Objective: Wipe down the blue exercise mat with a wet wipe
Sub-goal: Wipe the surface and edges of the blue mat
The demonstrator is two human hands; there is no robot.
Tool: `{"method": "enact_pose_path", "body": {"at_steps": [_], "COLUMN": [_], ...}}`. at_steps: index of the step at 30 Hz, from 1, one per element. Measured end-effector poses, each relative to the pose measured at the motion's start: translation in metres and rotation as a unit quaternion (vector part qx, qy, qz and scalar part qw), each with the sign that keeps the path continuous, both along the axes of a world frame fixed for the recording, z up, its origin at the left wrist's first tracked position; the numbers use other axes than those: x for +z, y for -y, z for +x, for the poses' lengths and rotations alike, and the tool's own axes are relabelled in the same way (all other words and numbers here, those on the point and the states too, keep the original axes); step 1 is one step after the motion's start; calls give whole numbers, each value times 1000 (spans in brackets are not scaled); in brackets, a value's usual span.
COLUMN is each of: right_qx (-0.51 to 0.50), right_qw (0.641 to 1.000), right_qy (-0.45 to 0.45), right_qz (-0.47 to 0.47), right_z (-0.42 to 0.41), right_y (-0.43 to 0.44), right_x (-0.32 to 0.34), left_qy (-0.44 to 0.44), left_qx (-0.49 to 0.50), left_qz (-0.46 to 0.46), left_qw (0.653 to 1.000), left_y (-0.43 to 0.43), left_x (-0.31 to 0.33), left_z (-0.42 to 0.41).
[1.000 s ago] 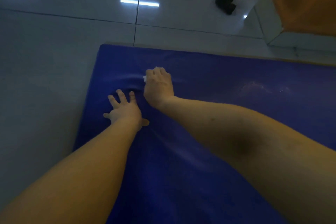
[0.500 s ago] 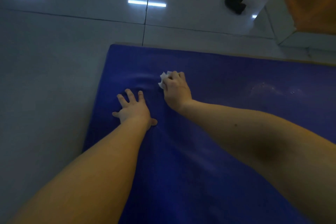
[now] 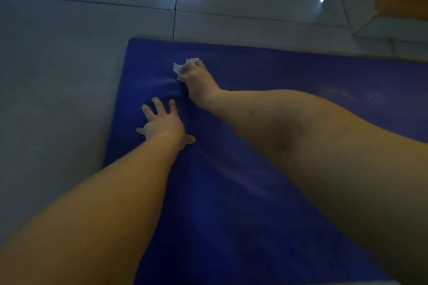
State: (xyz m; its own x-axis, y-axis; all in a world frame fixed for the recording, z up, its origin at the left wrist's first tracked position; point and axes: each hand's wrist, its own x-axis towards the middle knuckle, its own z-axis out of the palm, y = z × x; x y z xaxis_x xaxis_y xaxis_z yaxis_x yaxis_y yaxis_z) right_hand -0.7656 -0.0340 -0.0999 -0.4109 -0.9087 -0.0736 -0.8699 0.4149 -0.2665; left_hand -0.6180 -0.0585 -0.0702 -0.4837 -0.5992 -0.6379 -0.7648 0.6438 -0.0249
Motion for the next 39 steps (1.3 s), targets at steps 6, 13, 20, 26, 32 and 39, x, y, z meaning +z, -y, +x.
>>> {"method": "enact_pose_path", "body": {"at_steps": [6,13,20,26,32,39], "right_qx": [-172,-441,-254,-158,-362,-529], "right_qw": [985,897,967,977,931,849], "right_qy": [-16,4,35,104,-14,4], "right_qz": [8,44,9,-98,-51,6], "right_z": [-65,-111,-8,26,-80,-81], "right_y": [-62,-129,-12,-7,-107,-126], "right_x": [-13,12,5,3,-6,-2], "left_qy": [-2,-5,0,3,2,-1], "left_qx": [-9,-5,2,-15,-29,-18], "left_qz": [-1,-2,5,-10,-20,-13], "left_qw": [1000,1000,1000,1000,999,1000], "left_y": [1,0,0,2,2,0], "left_x": [1,2,1,0,0,3], "left_z": [2,0,-2,2,5,2]}}
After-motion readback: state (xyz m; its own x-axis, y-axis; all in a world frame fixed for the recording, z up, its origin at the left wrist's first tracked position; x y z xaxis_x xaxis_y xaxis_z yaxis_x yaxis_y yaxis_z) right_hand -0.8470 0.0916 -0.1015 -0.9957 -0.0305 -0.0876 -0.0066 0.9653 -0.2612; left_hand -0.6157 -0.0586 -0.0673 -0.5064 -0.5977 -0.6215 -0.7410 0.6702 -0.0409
